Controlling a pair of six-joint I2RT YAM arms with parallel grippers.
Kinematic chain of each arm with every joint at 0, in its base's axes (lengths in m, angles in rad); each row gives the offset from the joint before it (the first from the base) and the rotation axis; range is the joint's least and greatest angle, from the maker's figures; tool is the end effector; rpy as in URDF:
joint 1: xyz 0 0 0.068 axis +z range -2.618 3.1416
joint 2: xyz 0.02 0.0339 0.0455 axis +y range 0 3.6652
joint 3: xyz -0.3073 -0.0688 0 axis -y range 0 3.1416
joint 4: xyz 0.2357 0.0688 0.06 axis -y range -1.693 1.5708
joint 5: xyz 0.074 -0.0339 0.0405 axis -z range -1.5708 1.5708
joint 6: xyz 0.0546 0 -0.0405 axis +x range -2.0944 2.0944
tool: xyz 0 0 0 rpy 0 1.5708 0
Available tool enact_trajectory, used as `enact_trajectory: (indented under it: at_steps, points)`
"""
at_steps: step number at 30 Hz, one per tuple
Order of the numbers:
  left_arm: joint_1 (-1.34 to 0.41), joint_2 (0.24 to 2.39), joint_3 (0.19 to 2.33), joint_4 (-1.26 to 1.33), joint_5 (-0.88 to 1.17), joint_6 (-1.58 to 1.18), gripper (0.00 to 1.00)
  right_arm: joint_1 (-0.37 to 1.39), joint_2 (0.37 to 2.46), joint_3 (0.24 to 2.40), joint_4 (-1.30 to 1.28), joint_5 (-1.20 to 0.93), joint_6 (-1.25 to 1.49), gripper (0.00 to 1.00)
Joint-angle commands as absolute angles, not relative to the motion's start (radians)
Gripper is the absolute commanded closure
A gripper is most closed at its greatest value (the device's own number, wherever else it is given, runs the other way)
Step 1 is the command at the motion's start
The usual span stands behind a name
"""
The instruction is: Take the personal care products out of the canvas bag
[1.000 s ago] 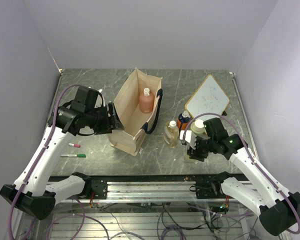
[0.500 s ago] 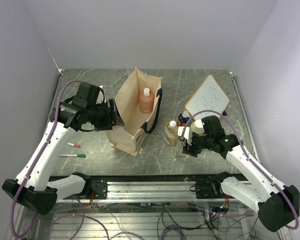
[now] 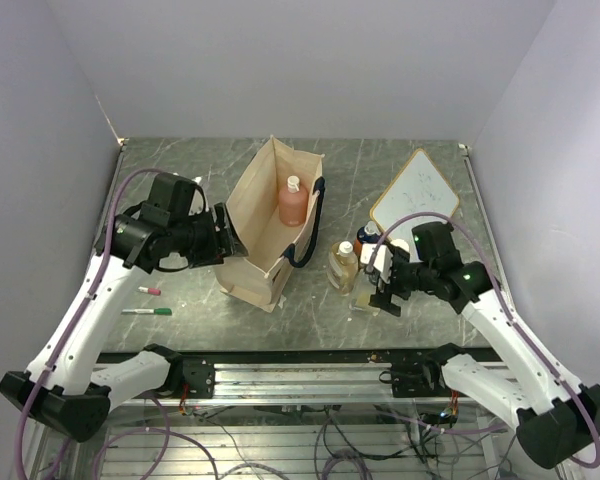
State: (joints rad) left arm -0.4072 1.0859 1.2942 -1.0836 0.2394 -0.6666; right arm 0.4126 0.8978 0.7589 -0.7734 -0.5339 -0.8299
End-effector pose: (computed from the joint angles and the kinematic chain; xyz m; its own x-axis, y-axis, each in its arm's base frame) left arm 0.1568 -0.0817 0.3953 -0.8782 -0.2754 -0.3910 -0.0239 0.8418 -0.5393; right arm 0.1210 0.0833 0.2849 -0.0238 -0.7038 -0.7100 -0.9601 0.2140 -0.1799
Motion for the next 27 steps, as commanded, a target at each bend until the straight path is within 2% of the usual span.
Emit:
enact_trajectory:
  at_steps: [1,3,7,12,22,27]
  points:
    - [-0.405,1.034,1.259,-1.066,0.252,-0.665,0.27,0.408,0.828,0.856,-0.846,-0.526,-0.730,0.01]
    - [-0.405,1.010,1.230,-1.064,0.256,-0.661,0.27,0.408,0.805,0.900,-0.818,-0.527,-0.643,0.00]
    - [-0.405,0.957,1.196,-1.084,0.252,-0.668,0.27,0.409,0.807,0.974,-0.664,-0.421,-0.280,0.00]
    - [-0.405,0.904,1.222,-1.143,0.222,-0.660,0.26,0.408,0.896,1.129,-0.559,-0.159,0.127,0.00]
    - [-0.405,0.866,1.233,-1.180,0.203,-0.640,0.27,0.431,1.220,1.366,-0.460,-0.280,0.404,0.00]
    - [-0.406,0.869,1.272,-1.245,0.168,-0.609,0.27,0.603,1.429,1.603,-0.576,-0.105,0.393,0.00]
